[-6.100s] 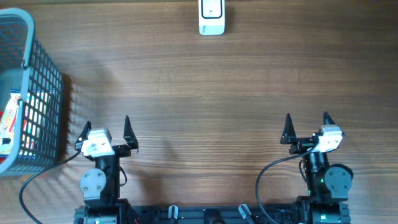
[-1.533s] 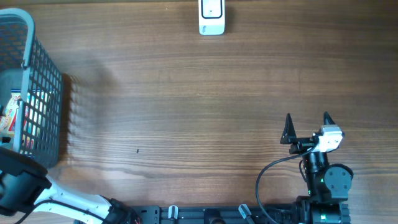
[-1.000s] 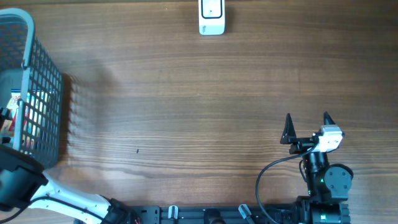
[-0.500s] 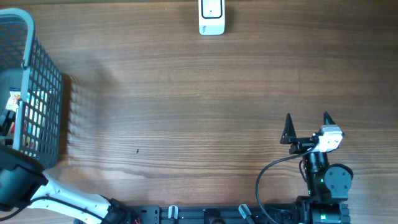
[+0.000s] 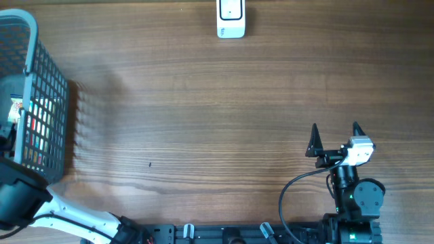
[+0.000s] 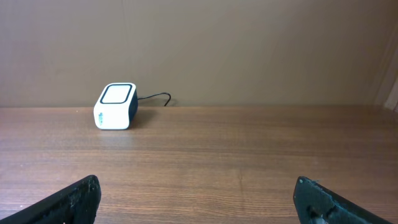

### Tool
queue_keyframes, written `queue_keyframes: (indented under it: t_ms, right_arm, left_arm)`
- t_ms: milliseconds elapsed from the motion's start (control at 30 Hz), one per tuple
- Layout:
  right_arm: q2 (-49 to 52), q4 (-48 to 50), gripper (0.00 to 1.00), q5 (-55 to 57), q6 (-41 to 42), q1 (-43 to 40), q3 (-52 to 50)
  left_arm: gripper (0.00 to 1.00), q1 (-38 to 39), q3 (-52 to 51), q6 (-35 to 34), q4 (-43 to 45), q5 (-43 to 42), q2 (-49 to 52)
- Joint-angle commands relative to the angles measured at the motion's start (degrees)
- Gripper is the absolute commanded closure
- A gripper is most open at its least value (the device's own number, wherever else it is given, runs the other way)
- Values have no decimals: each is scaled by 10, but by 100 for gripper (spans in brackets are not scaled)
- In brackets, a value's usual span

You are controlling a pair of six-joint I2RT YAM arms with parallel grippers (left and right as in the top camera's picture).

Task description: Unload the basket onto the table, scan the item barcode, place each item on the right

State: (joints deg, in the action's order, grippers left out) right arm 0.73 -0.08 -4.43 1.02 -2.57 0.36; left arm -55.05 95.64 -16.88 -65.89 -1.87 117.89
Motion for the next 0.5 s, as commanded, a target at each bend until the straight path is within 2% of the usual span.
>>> queue_keyframes:
  t_ms: [0,100,133,367,467]
  right_arm:
    - [-5,2,0,6,5,-3,0]
    - [-5,2,0,6,5,-3,-1]
    - [-5,2,0,6,5,-3,-1]
    - [-5,2,0,6,5,-3,0]
    - [-5,2,0,6,5,-3,0]
  left_arm:
    - [53,-2,-12,-1,4,-1,11]
    - [92,-2,-12,-1,5,-1,10]
    - [96,-2,-12,-1,5,-1,10]
    - [96,-2,19,-3,-27,-7,-18]
    - [96,-2,65,-3,-56,-63,-54]
